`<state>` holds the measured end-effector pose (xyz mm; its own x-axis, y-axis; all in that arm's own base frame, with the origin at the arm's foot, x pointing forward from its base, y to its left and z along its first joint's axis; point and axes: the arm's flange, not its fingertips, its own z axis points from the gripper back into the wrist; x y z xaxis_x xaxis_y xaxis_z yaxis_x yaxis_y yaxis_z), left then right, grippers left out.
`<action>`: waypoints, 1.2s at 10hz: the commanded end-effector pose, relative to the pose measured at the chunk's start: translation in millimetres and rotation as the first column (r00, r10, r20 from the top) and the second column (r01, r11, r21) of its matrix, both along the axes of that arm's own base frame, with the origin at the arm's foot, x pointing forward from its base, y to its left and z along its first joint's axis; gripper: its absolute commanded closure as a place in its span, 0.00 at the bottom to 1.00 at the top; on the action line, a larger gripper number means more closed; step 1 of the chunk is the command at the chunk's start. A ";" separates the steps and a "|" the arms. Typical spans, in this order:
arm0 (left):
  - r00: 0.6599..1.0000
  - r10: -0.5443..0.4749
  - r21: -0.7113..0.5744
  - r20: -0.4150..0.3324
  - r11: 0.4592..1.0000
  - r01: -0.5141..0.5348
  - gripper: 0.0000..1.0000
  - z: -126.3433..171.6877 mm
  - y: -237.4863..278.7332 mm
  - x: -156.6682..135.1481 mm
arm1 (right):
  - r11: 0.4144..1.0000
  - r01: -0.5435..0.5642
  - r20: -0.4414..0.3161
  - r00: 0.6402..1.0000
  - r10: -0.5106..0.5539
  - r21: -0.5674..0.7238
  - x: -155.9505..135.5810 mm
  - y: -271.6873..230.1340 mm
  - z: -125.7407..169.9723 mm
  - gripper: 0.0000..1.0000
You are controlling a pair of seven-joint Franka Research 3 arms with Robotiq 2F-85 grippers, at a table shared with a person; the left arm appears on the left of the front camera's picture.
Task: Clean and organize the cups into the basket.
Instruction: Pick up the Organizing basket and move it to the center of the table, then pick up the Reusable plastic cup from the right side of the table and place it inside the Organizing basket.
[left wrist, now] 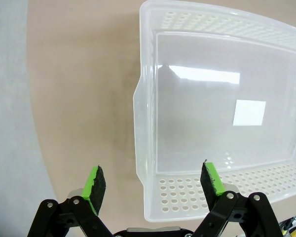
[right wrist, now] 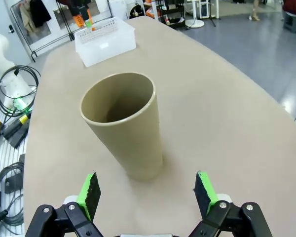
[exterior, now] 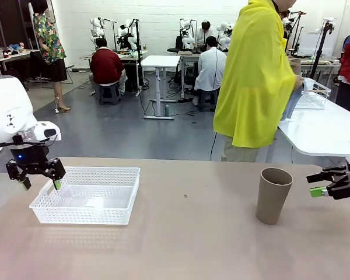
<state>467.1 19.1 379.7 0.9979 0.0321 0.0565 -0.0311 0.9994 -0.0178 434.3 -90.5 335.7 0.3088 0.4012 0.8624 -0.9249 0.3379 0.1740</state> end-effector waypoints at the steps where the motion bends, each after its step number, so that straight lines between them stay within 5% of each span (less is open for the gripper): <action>1: 1.000 0.029 0.002 0.007 1.000 -0.029 0.00 0.5 0.7 9.4 | 1.000 -0.016 0.045 0.999 0.016 0.011 7.9 6.3 -12.1 0.00; 8: 1.000 0.022 -0.067 0.009 0.998 -0.022 0.00 -12.1 17.3 27.9 | 0.993 -0.120 0.077 0.990 0.119 0.017 2.7 33.7 -34.3 0.00; 12: 1.000 -0.013 -0.078 -0.003 0.997 0.013 0.00 -18.1 12.4 26.0 | 0.984 -0.175 0.114 0.979 0.172 0.017 27.6 47.0 -49.8 0.00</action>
